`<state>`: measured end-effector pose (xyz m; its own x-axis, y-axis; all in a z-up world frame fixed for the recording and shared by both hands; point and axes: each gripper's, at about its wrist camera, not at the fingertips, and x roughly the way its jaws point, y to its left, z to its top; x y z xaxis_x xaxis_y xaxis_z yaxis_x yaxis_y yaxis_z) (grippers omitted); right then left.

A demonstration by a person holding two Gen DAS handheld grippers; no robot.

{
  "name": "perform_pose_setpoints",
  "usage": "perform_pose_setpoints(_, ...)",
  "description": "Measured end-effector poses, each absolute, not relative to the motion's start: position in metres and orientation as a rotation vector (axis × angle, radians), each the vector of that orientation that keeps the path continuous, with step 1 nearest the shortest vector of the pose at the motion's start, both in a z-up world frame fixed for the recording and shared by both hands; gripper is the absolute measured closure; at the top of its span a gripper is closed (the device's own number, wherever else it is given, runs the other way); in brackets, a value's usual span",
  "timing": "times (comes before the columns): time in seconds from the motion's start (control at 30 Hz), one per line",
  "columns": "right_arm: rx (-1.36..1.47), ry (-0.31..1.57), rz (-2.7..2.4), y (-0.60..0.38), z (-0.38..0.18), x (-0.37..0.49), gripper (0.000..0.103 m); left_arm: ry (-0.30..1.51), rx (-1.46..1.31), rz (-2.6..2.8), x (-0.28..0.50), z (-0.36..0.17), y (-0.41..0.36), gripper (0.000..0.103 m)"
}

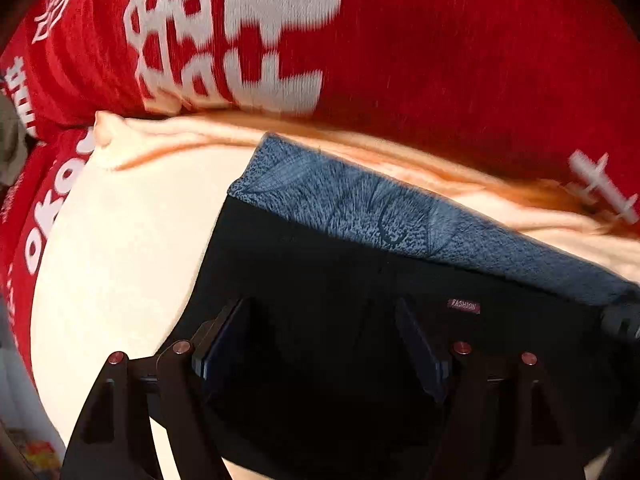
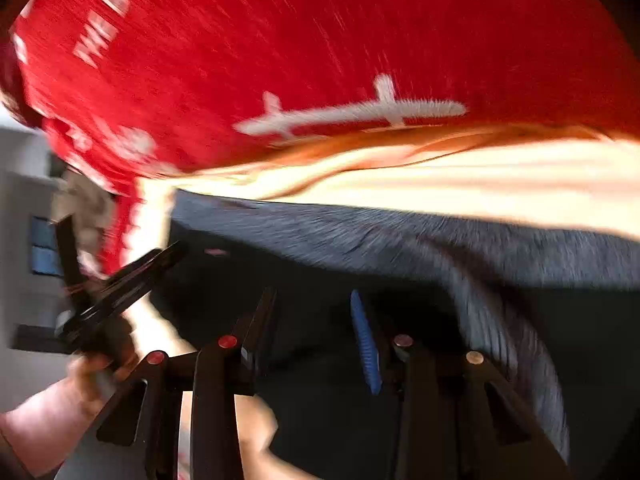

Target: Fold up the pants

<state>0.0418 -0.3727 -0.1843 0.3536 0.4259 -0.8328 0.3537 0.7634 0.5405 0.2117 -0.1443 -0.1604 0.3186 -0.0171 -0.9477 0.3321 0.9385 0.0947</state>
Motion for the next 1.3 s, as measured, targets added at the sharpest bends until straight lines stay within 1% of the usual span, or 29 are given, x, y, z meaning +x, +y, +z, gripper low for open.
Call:
perform_pose_setpoints(0.03, 0.725, 1.248, 0.025, -0.375, -0.189, 0.046, 0.063, 1.208, 0.314, -0.232, 0.208, -0.159, -0.146, 0.027)
perform_pose_setpoints(0.07, 0.73, 1.232, 0.003, -0.381, -0.19, 0.048, 0.067, 1.208, 0.341, -0.233, 0.206, -0.156, -0.148, 0.027)
perform_pose_setpoints(0.13, 0.768, 1.182, -0.046, -0.403, -0.183, 0.04, 0.067, 1.229, 0.369, -0.247, 0.201, -0.149, -0.15, 0.027)
perform_pose_setpoints(0.23, 0.871, 1.12, -0.059, -0.429, -0.164, 0.014, 0.064, 1.246, 0.395, -0.285, 0.184, -0.127, -0.153, 0.027)
perform_pose_setpoints(0.33, 0.925, 1.093, -0.063, -0.442, -0.141, -0.03, 0.061, 1.222, 0.456, -0.343, 0.159, -0.105, -0.166, 0.027)
perform_pose_setpoints(0.4, 0.954, 1.08, -0.073, -0.447, -0.129, -0.067, 0.054, 1.234, 0.475, -0.402, 0.137, -0.098, -0.178, 0.027)
perform_pose_setpoints(0.57, 1.03, 1.073, -0.192, -0.451, -0.118, -0.167, 0.052, 1.224, 0.553, -0.541, 0.078, -0.086, -0.222, 0.027)
perform_pose_setpoints(0.7, 1.129, 1.097, -0.347, -0.459, -0.126, -0.255, 0.052, 1.255, 0.575, -0.707, 0.033, -0.083, -0.262, 0.027)
perform_pose_setpoints(0.83, 1.195, 1.079, -0.511, -0.444, -0.127, -0.333, 0.052, 1.241, 0.628, -0.895, -0.005, -0.088, -0.293, 0.027)
perform_pose_setpoints(1.03, 1.288, 1.0, -0.747, -0.416, -0.135, -0.441, 0.052, 1.328, 0.585, -1.081, -0.059, -0.091, -0.332, 0.027)
perform_pose_setpoints(1.17, 1.339, 0.951, -0.805, -0.405, -0.149, -0.476, 0.052, 1.336, 0.606, -1.133, -0.088, -0.098, -0.352, 0.027)
perform_pose_setpoints(1.3, 1.344, 0.967, -0.808, -0.401, -0.168, -0.483, 0.052, 1.383, 0.611, -1.169, -0.104, -0.115, -0.369, 0.027)
